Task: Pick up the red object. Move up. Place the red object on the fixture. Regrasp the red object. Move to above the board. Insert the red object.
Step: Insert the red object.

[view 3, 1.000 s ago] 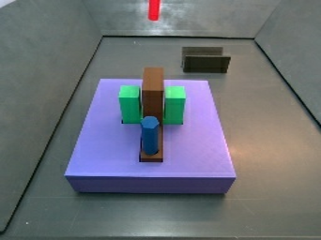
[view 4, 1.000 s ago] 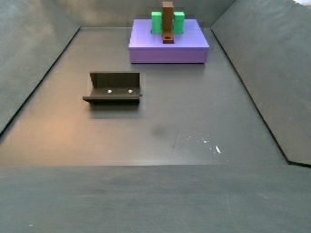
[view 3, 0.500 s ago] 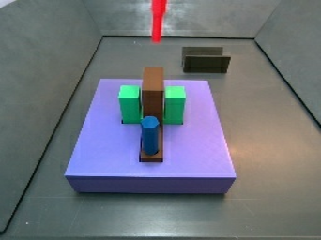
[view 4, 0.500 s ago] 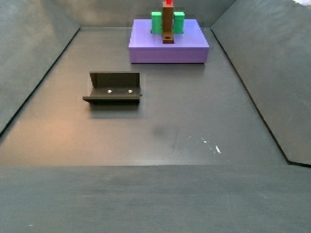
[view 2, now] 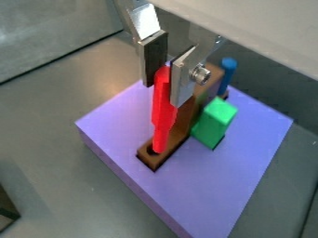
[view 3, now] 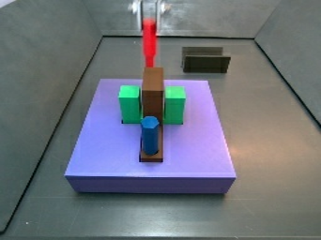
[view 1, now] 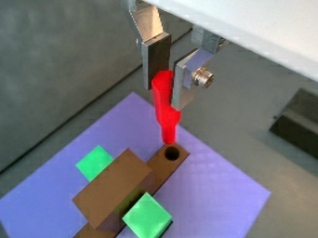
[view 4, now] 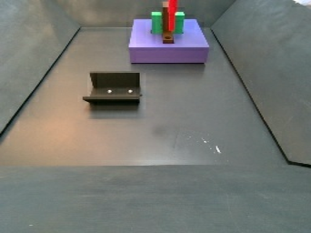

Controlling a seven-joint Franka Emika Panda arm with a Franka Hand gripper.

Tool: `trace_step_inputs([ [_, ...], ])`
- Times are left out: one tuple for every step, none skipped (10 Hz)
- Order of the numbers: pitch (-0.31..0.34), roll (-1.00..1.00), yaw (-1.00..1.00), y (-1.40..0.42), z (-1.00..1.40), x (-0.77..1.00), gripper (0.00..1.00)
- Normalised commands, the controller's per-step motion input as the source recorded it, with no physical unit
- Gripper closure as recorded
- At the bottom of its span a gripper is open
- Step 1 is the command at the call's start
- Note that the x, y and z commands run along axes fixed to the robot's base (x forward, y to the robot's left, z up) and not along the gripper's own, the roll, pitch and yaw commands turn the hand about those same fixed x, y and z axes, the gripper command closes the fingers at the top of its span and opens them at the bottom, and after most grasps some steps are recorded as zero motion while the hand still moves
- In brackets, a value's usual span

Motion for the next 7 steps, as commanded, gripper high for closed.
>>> trace_step_inputs([
  [-0.073,-0.04,0.00,0.00,-0.34,-0.11,1.00],
  [0.000,0.02,0.06,-0.07,-0.07,0.20,1.00],
  [0.056,-0.03,0.10,-0.01,0.07,0.32,1.00],
  [0.010,-0.06,0.06,0.00,-0.01,0.17,1.00],
  [0.000,-0.06,0.00,0.00,-0.15,0.00,1.00],
  [0.000,-0.03,0.00,0.00,-0.11,0.00,1.00],
  [0.000,-0.05,0.00,0.00,-0.15,0.00,1.00],
])
